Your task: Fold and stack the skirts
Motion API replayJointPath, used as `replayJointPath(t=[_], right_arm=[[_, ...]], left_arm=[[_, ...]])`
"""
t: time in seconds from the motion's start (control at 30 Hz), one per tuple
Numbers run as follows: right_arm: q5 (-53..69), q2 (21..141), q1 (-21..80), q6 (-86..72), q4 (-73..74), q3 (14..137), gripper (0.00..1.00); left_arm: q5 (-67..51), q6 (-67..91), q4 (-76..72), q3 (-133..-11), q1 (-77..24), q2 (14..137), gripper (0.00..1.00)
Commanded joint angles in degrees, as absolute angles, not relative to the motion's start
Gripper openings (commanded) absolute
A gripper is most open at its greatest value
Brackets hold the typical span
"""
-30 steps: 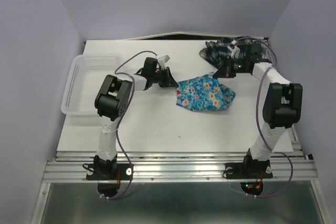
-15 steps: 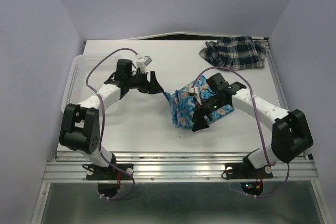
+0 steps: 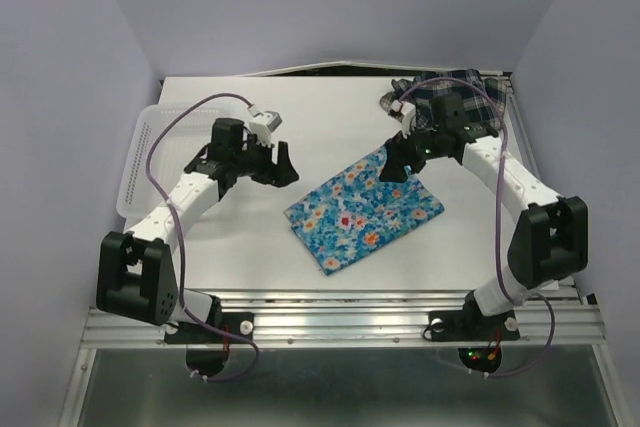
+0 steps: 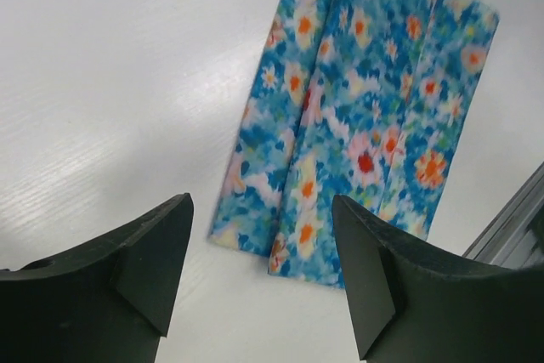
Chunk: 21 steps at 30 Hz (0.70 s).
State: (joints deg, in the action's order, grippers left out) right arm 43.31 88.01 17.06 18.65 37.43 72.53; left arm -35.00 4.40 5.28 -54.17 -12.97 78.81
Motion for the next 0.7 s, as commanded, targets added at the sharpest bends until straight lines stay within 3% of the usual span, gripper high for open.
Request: replayJointPath(t=[0.0, 0.03, 0.17, 0.2, 0.37, 0.67], right_arm=[[31.83, 94.65, 13.46, 23.19, 41.83, 74.27, 0.73], [29.82, 95.35, 13.45, 23.64, 42.44, 74.01, 0.71], [30.15, 100.36, 13.45, 20.67, 42.8, 74.88, 0.65], [30.15, 101.85, 13.45, 19.87, 42.63, 76.36, 0.65], [27.77, 111.68, 13.45, 16.45, 41.13, 80.76, 0.63], [27.25, 120.23, 13.45, 16.26, 39.99, 85.95, 0.63]], left_arm=[[-27.69, -11.9, 15.62, -56.77, -21.51, 79.01, 0.76], [-26.9, -24.57, 21.56, -58.17, -23.62, 79.88, 0.71], [-30.75, -50.3, 28.65, -54.51, -26.28, 74.46, 0.7], [-31.2, -62.02, 28.48, -52.67, -26.28, 72.18, 0.69], [-28.76, -89.84, 22.06, -40.09, -29.86, 63.81, 0.66], [-29.27, -104.49, 11.87, -32.7, -34.01, 70.48, 0.54]])
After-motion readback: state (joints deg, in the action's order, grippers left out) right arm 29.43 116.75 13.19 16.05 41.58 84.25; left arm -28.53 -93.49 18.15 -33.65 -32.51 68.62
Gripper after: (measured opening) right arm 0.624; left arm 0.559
